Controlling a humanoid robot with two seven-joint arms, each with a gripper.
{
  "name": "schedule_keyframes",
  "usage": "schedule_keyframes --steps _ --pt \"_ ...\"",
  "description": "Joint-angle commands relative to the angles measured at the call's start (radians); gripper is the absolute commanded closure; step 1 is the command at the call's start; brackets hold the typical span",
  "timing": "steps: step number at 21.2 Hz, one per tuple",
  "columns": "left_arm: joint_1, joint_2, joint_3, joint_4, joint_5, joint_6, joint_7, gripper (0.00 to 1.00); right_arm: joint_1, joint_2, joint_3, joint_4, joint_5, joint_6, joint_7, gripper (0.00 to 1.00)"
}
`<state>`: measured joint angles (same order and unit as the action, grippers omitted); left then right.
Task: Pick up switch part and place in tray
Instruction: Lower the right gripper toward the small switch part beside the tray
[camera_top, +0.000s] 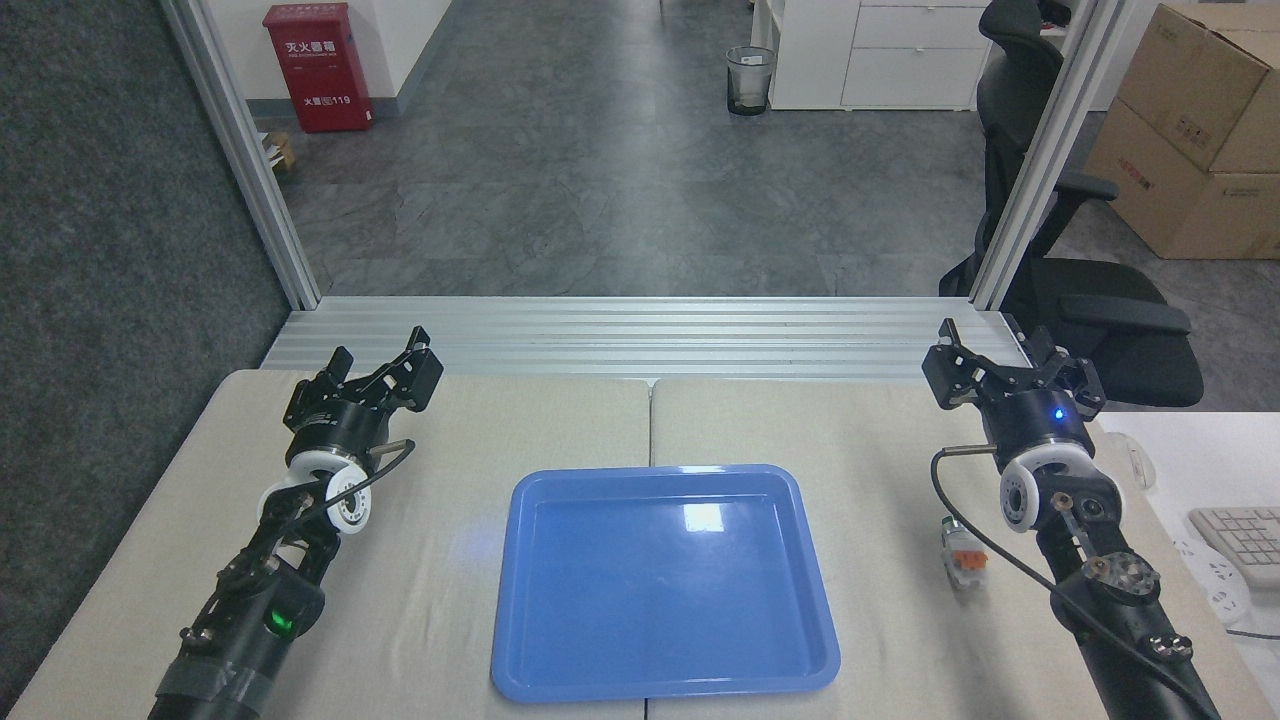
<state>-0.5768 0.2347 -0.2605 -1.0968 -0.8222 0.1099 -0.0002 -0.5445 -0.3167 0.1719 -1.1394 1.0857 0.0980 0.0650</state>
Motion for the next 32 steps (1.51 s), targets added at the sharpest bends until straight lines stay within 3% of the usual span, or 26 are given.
schedule_keyframes --steps 1,20,32 --pt "0.002 0.002 -0.002 0.0 -0.014 0.002 -0.001 0.0 -0.04 0.024 0.024 0.003 -0.012 0.006 0.007 0.02" --pt "0.0 0.0 0.001 0.0 0.0 0.001 0.0 0.0 -0.034 0.004 0.024 0.001 -0.009 -0.057 -0.007 0.02" --pt "0.0 0.0 0.001 0.0 0.0 0.001 0.0 0.0 0.028 -0.001 0.024 -0.01 -0.009 -0.05 -0.007 0.02"
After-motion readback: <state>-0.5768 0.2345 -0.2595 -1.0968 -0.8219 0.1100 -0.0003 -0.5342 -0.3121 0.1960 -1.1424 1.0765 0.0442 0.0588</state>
